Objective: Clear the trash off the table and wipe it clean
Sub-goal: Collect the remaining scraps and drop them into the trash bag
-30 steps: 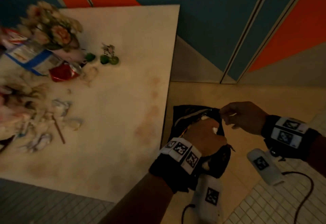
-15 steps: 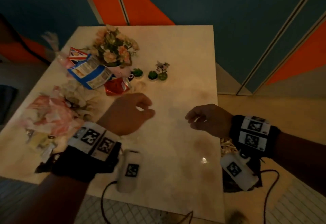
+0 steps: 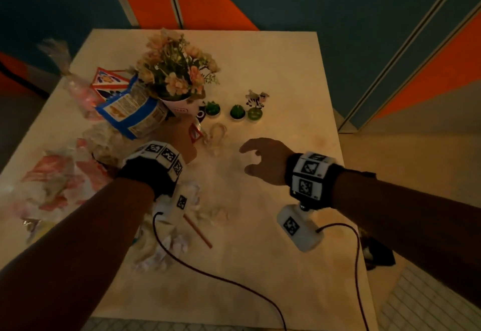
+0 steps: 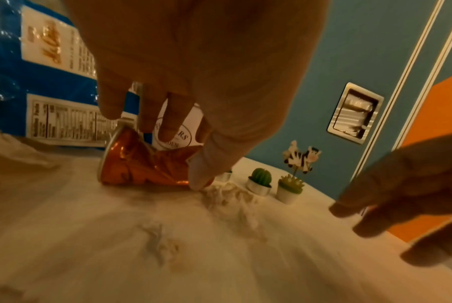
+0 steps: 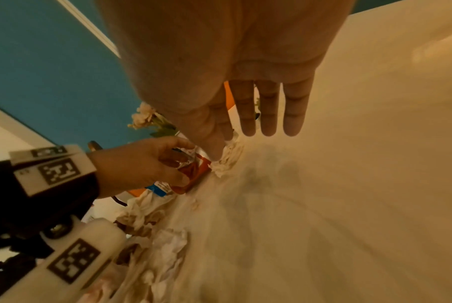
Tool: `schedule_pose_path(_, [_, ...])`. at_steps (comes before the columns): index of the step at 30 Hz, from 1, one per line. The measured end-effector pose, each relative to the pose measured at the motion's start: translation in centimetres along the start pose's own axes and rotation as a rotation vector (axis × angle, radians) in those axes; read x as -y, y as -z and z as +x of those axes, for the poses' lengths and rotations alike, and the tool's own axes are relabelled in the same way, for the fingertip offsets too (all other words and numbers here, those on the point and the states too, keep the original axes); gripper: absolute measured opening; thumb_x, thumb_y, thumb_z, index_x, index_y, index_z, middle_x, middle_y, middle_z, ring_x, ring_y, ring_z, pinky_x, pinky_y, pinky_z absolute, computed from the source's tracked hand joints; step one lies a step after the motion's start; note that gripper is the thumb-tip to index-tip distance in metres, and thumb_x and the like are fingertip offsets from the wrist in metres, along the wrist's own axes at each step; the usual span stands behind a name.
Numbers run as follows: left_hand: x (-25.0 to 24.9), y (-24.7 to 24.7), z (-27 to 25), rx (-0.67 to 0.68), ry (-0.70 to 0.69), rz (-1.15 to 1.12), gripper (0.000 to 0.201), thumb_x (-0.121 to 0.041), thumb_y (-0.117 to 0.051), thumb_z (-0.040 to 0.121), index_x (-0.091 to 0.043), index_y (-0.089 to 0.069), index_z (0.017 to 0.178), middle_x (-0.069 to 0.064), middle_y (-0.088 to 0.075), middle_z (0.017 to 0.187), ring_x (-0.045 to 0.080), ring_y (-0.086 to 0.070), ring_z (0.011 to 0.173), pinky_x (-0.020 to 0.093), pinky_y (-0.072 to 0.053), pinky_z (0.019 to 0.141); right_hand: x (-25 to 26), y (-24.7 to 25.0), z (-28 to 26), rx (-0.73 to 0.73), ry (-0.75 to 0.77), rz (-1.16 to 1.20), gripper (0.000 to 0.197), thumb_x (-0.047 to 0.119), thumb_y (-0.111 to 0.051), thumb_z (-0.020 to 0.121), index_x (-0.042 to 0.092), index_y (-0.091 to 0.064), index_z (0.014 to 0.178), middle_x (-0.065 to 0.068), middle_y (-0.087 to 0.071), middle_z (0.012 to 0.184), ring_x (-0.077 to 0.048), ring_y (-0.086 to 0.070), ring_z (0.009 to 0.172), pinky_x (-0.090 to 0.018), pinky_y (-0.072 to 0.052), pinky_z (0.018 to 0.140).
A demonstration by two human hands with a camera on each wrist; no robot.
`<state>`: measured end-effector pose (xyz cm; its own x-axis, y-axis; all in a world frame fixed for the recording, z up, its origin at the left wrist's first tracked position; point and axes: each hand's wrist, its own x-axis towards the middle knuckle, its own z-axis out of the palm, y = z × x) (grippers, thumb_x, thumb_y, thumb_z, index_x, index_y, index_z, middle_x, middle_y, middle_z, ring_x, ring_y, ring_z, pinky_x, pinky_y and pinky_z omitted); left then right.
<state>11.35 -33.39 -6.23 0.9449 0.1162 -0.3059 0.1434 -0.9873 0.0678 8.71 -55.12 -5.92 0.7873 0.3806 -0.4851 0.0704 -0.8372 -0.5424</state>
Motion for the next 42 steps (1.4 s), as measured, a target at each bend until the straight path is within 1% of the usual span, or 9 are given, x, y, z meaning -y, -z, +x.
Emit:
schedule_pose_path(6, [0.6, -1.2, 1.0, 0.091, 0.093, -0.087, 0.089, -0.022, -0.061, 0.079, -0.037, -0.007, 0.149, 0.01, -0.028, 0.153, 0.038, -0.036, 0.133, 0.046, -0.038, 0.104, 2.4, -1.3, 4.6, 0.024, 0.044, -0.219, 0.069, 0.034, -0.059, 0.09, 0.027, -0.023, 0.149, -0.004, -0.017, 0.158, -0.029, -0.023, 0.144, -0.042, -0.029, 0.115])
schedule_pose_path(11, [-0.1, -1.8, 0.6, 0.03, 0.174, -0.152, 0.072, -0.025, -0.06, 0.084, -0.024, -0.022, 0.145, 0.013, -0.047, 0.137, 0.037, -0.046, 0.125, 0.052, -0.04, 0.102, 4.0, -1.8, 6.8, 0.014, 0.107, -0.36, 0.072, 0.032, -0.06, 0.09, 0.025, -0.022, 0.15, -0.008, -0.014, 0.159, -0.034, -0.021, 0.144, -0.043, -0.027, 0.116])
schedule_pose_path(16, [1.1, -2.1, -0.6, -0.042, 0.231, -0.24, 0.062, -0.018, -0.061, 0.086, -0.015, -0.033, 0.141, 0.014, -0.051, 0.134, 0.035, -0.05, 0.121, 0.046, -0.041, 0.1, 4.2, -2.8, 8.3, 0.001, 0.159, -0.446, 0.073, 0.044, -0.064, 0.084, 0.025, -0.032, 0.146, -0.009, -0.026, 0.154, -0.036, -0.035, 0.134, -0.045, -0.038, 0.107])
schedule_pose_path(21, [2.6, -0.4, -3.2, -0.169, 0.288, -0.404, 0.042, -0.029, -0.057, 0.088, -0.018, -0.046, 0.126, 0.013, -0.057, 0.123, 0.036, -0.055, 0.114, 0.046, -0.045, 0.093, 5.3, -2.5, 7.0, 0.022, 0.109, -0.473, 0.08, 0.078, -0.059, 0.067, 0.02, -0.054, 0.122, -0.011, -0.045, 0.123, -0.032, -0.046, 0.105, -0.043, -0.046, 0.089])
schedule_pose_path(25, [3.5, 1.7, -5.8, -0.213, 0.312, -0.509, 0.045, -0.023, -0.057, 0.089, -0.013, -0.047, 0.131, 0.012, -0.056, 0.128, 0.033, -0.052, 0.117, 0.041, -0.041, 0.096, 5.1, -3.9, 3.4, 0.19, 0.163, -0.48, 0.102, 0.074, -0.071, 0.056, 0.03, -0.035, 0.14, -0.005, -0.031, 0.145, -0.032, -0.033, 0.128, -0.048, -0.031, 0.109])
schedule_pose_path(30, [4.3, 3.2, -8.8, -0.218, 0.31, -0.678, 0.047, -0.021, -0.063, 0.086, -0.016, -0.05, 0.13, 0.007, -0.058, 0.123, 0.029, -0.054, 0.114, 0.032, -0.04, 0.087, 4.3, -6.5, -0.5, 0.252, 0.261, -0.605, 0.123, 0.076, -0.072, 0.051, 0.027, -0.015, 0.149, -0.001, -0.015, 0.152, -0.03, -0.025, 0.132, -0.048, -0.027, 0.111])
schedule_pose_path(36, [3.7, 2.9, -11.1, -0.203, 0.252, -0.719, 0.043, -0.017, -0.063, 0.087, -0.015, -0.054, 0.128, 0.011, -0.059, 0.124, 0.028, -0.054, 0.113, 0.027, -0.033, 0.083, 4.2, -8.5, -0.2, 0.196, 0.25, -0.456, 0.083, 0.04, -0.078, 0.072, 0.02, -0.035, 0.14, -0.009, -0.027, 0.142, -0.032, -0.037, 0.122, -0.043, -0.041, 0.1])
schedule_pose_path(40, [3.6, 2.5, -12.3, -0.227, 0.237, -0.811, 0.04, -0.016, -0.066, 0.084, -0.017, -0.057, 0.122, 0.008, -0.062, 0.115, 0.023, -0.058, 0.103, 0.032, -0.044, 0.086, 3.9, -9.1, 0.8, 0.149, 0.232, -0.257, 0.015, 0.019, -0.059, 0.088, 0.015, -0.06, 0.102, -0.013, -0.047, 0.121, -0.031, -0.05, 0.108, -0.042, -0.044, 0.096])
schedule_pose_path(42, [3.8, 2.6, -12.8, -0.235, 0.233, -0.832, 0.039, -0.018, -0.067, 0.083, -0.017, -0.058, 0.121, 0.007, -0.063, 0.113, 0.025, -0.059, 0.104, 0.038, -0.047, 0.09, 3.7, -9.2, 0.7, 0.095, 0.25, -0.227, 0.006, 0.016, -0.057, 0.088, 0.021, -0.061, 0.089, -0.013, -0.047, 0.121, -0.025, -0.046, 0.102, -0.04, -0.043, 0.096])
